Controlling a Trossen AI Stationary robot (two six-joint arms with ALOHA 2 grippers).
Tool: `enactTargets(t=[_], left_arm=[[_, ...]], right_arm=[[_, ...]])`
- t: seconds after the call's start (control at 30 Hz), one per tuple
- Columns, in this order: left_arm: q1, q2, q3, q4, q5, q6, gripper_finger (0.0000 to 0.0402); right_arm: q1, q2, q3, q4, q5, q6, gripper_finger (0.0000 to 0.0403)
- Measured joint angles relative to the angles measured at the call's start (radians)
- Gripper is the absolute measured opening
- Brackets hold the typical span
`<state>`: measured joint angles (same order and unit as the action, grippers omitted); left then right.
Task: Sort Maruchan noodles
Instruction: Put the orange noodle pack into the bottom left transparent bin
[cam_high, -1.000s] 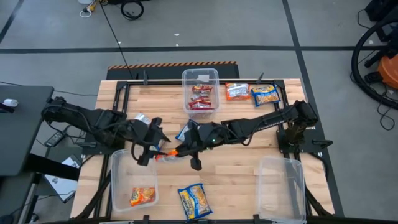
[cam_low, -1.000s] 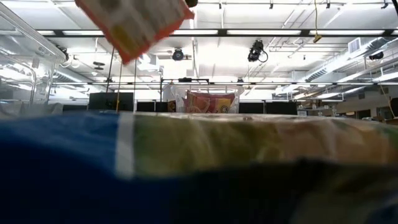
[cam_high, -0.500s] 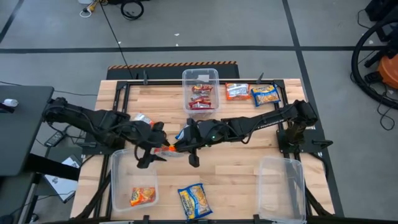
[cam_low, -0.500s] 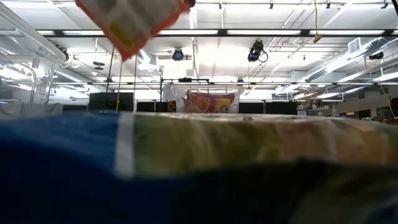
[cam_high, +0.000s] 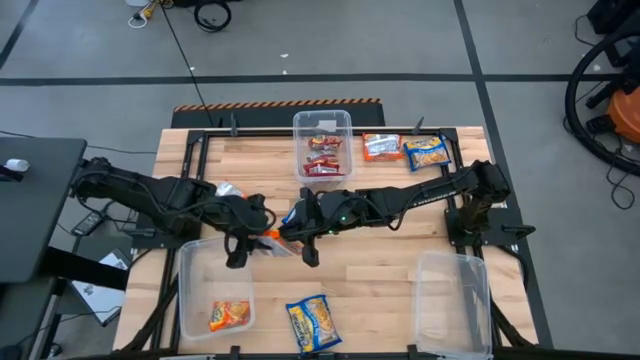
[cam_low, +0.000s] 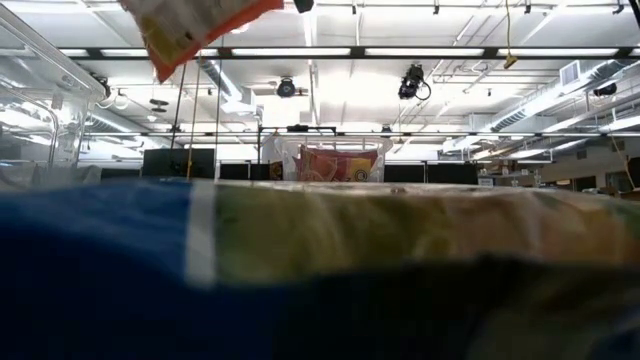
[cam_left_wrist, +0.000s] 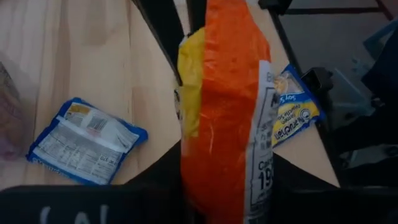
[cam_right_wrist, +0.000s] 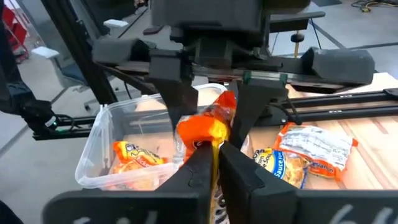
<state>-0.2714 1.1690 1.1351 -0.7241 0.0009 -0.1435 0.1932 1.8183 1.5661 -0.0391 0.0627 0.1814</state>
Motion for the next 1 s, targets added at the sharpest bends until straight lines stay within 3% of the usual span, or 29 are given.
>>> enactTargets(t=[0.13,0.3,0.43,0.57,0.67,0.8,0.9,1.0], left_arm=[[0.0,0.002,0.028,-0.101,-0.002,0.0,0.0126],[-0.001,-0.004,0.208,-0.395,-0.038,-0.008,0.0126],[-0.031,-0.007,0.332,-0.602,0.027,-0.189,0.0134],[-0.154,-0.002,0.336,-0.761,0.083,-0.406,0.0135],[-0.272,-0.006,0.276,-0.745,0.079,-0.549,0.0134],[-0.408,-0.004,0.141,-0.585,0.042,-0.711,0.0134],[-0.473,-0.003,0.015,-0.446,-0.057,-0.785,0.0134],[-0.503,0.009,-0.096,-0.343,-0.073,-0.815,0.0134]], right_arm=[[0.001,-0.004,0.0,0.004,0.018,0.0,0.0068],[-0.007,-0.083,-0.001,-0.045,0.084,-0.05,0.0144],[-0.012,-0.171,0.001,-0.129,0.242,-0.082,0.0194],[-0.014,-0.212,0.0,-0.195,0.329,-0.098,0.0213],[-0.013,-0.218,0.0,-0.211,0.344,-0.099,0.0213],[-0.012,-0.208,0.0,-0.224,0.338,-0.1,0.0211],[-0.003,-0.196,0.0,-0.245,0.335,-0.105,0.0211],[0.009,-0.188,0.0,-0.283,0.332,-0.098,0.021]])
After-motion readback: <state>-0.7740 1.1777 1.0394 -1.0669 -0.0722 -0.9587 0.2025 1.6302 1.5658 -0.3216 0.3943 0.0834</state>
